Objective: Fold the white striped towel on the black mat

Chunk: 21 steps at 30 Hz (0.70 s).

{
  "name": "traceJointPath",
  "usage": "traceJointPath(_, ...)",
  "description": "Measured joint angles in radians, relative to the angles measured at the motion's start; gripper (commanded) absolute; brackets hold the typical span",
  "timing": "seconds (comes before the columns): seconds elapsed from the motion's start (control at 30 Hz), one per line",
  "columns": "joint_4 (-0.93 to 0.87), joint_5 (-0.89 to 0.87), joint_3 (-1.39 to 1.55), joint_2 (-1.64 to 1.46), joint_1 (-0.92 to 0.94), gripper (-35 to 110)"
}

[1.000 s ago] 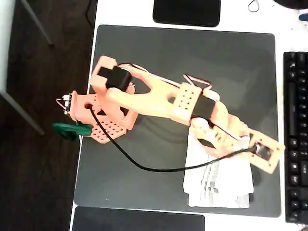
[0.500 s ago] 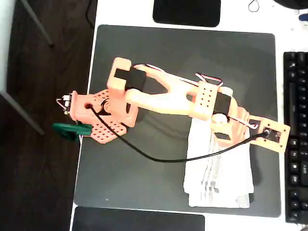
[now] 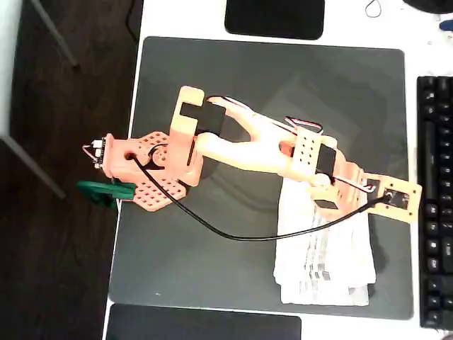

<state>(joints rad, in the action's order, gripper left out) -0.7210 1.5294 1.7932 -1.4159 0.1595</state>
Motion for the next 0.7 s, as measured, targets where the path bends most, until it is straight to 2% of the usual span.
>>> traceJointPath(0.23, -0.117, 0.032, 0.006, -0.198, 0.008, 3)
traceJointPath(0.5, -0.227, 0.052, 0.169, -0.453, 0.009, 3)
traceJointPath(0.7, -0.255, 0.095, 0.284, -0.538, 0.040, 17)
